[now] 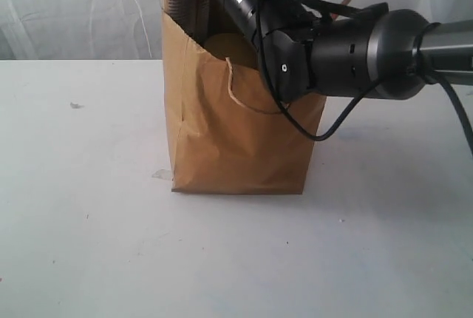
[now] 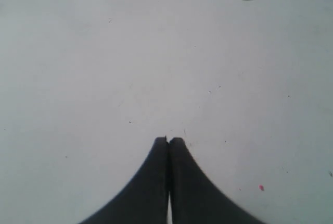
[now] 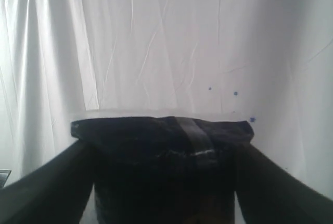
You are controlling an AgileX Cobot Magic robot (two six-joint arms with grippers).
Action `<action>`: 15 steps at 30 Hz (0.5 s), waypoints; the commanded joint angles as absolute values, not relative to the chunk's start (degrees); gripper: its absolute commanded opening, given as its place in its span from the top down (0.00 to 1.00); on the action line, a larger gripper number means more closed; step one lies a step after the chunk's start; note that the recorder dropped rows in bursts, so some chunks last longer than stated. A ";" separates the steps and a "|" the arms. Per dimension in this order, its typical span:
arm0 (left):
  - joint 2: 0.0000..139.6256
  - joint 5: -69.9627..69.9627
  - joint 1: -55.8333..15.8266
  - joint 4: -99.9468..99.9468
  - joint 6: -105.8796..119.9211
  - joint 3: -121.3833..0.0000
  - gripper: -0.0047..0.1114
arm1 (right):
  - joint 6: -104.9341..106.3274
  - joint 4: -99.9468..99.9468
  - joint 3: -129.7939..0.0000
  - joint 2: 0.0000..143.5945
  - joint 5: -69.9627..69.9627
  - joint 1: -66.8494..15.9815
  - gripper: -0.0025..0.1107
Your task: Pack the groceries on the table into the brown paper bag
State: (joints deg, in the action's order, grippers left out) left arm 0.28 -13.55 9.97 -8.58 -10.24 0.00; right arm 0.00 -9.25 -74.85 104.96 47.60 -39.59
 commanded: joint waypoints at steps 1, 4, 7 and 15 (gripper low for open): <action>0.00 -13.29 9.55 -8.61 -10.24 0.00 0.96 | 0.00 -9.50 -75.51 103.40 51.64 -39.34 0.37; 0.00 -13.29 9.55 -8.61 -10.24 0.00 0.96 | 0.00 -9.50 -75.51 103.40 53.19 -39.34 0.37; 0.00 -13.29 9.55 -8.61 -10.24 0.00 0.96 | 0.00 -9.38 -75.51 102.88 53.31 -39.34 0.37; 0.00 -13.29 9.55 -8.61 -10.24 0.00 0.96 | 0.00 -9.38 -75.51 102.33 52.93 -39.34 0.37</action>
